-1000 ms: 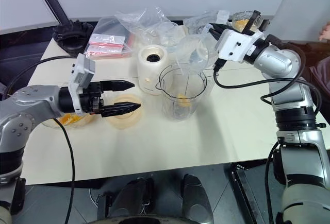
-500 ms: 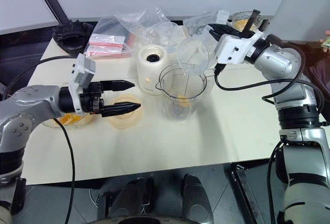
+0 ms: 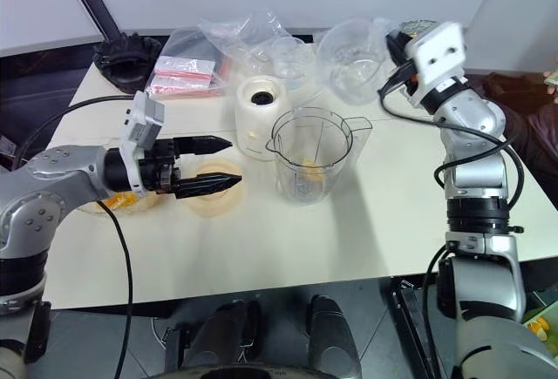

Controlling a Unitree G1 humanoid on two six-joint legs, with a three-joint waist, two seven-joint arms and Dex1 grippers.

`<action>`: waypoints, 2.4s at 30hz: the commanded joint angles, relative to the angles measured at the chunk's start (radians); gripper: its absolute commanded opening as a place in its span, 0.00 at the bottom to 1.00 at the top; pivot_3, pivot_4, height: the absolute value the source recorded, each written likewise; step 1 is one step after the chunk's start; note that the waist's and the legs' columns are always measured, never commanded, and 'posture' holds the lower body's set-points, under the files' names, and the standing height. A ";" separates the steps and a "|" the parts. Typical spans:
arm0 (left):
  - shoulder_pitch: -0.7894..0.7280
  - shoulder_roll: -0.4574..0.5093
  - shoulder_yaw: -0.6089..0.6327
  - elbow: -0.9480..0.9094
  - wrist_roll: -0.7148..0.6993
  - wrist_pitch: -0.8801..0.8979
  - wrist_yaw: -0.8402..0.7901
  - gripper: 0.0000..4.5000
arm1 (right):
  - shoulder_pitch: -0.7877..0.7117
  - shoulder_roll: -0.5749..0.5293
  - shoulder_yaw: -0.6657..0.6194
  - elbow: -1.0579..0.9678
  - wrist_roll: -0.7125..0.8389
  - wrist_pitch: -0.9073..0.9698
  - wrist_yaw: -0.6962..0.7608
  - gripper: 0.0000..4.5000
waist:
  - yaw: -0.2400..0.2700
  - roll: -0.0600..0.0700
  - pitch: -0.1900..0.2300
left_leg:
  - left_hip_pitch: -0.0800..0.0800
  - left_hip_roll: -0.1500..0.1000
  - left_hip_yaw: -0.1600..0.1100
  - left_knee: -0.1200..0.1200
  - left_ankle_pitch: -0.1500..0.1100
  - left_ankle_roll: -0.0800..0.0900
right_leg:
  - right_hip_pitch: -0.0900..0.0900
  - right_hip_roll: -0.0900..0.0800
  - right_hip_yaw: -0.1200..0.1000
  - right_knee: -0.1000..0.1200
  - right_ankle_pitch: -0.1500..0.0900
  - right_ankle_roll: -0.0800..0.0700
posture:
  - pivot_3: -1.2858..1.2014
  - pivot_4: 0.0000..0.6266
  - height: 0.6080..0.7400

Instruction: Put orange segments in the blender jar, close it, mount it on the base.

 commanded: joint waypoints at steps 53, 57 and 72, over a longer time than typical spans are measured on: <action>0.012 -0.050 -0.018 -0.086 -0.061 0.015 0.054 0.93 | 0.403 0.239 -0.338 0.316 0.037 -0.043 -0.681 0.44 | -0.001 0.000 -0.001 | 0.002 -0.002 0.003 0.000 0.000 0.000 | 0.001 0.002 0.002 0.000 0.000 0.000 | 0.52 0.24 1.00; 0.006 -0.049 -0.023 -0.074 -0.052 0.011 0.046 0.93 | 0.435 0.241 -0.327 0.284 0.034 -0.040 -0.686 0.92 | -0.004 0.000 -0.001 | 0.002 -0.001 0.002 0.000 0.000 0.000 | 0.001 0.002 0.002 0.000 0.000 0.000 | 0.52 0.24 1.00; 0.011 -0.031 -0.032 -0.016 0.003 -0.016 0.008 0.93 | 0.666 0.295 -0.266 -0.138 0.034 0.023 -0.644 0.92 | 0.000 0.001 -0.001 | 0.002 0.000 0.002 0.000 0.000 0.000 | 0.001 0.002 0.003 0.000 0.000 0.000 | 0.52 0.24 1.00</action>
